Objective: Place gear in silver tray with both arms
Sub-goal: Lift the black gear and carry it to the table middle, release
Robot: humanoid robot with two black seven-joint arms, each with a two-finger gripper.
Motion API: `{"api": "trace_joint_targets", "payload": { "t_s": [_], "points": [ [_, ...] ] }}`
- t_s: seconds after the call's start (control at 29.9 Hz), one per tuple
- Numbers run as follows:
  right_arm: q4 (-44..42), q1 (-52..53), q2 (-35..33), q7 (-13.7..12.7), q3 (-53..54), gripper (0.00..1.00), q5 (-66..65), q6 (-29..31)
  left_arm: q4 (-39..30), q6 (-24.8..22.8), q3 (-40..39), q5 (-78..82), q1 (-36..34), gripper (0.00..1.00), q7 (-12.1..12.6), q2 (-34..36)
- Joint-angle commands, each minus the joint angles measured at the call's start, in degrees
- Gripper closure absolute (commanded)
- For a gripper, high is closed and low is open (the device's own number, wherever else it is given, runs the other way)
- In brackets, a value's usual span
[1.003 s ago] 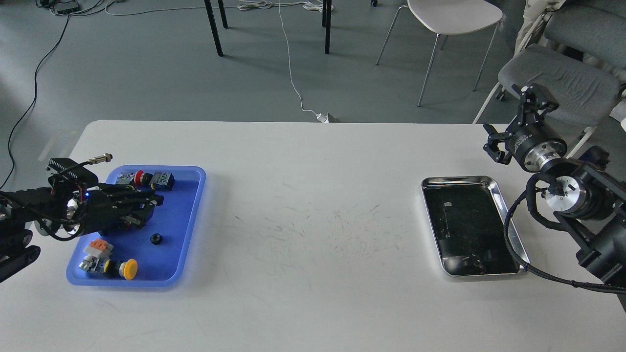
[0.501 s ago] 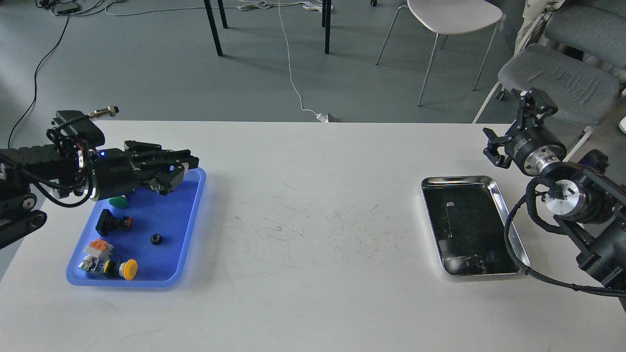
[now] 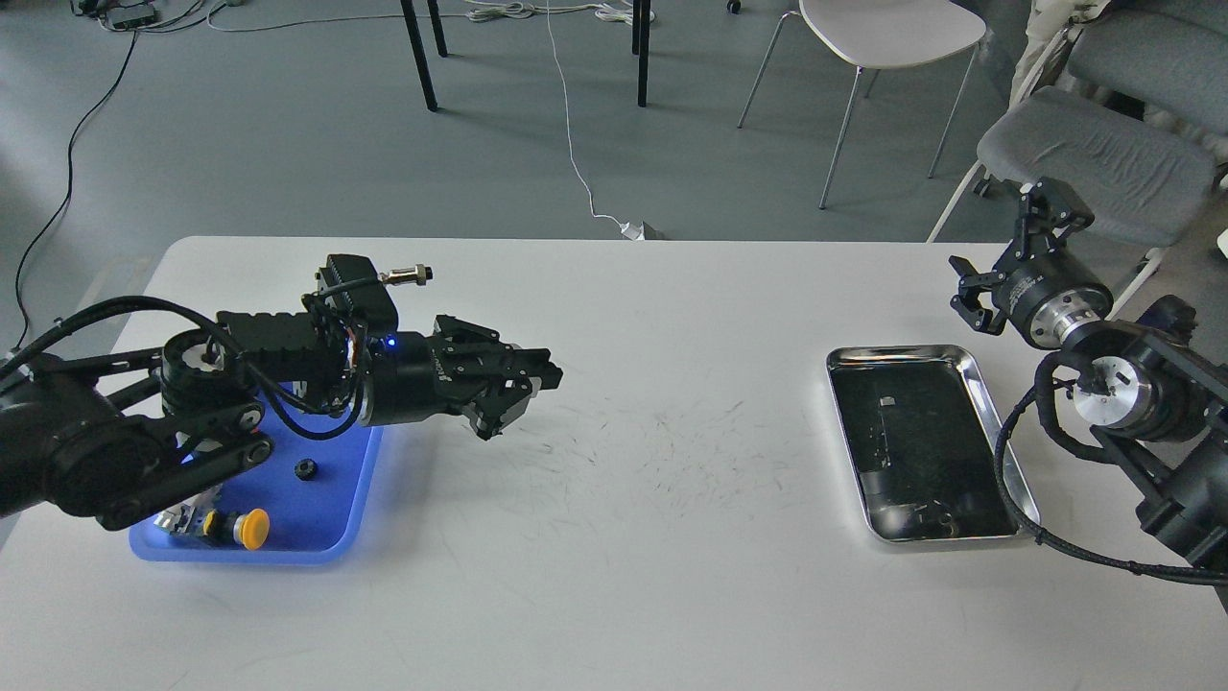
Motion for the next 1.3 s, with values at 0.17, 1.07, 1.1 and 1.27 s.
{"api": "trace_joint_targets", "payload": {
  "t_s": [0.17,1.07,1.1,1.27],
  "points": [
    [0.09,-0.07,-0.12,0.00,0.09,0.01,0.00,-0.01,5.31,-1.51,0.24,1.33,0.08,0.89,0.00,-8.99],
    [-0.08,-0.16,-0.64,0.00,0.26,0.01,0.00,0.08,23.24,-2.22,5.07,0.45,-0.35,0.88,0.00,-29.65],
    [-0.08,-0.16,-0.64,0.00,0.26,0.01,0.00,0.08,23.59,-2.22,5.07,0.45,-0.27,0.88,0.00,-29.83],
    [-0.08,-0.24,-0.99,0.09,0.26,0.01,0.00,0.08,23.95,-2.22,5.07,0.27,-0.27,0.87,0.00,-29.83]
  ]
}}
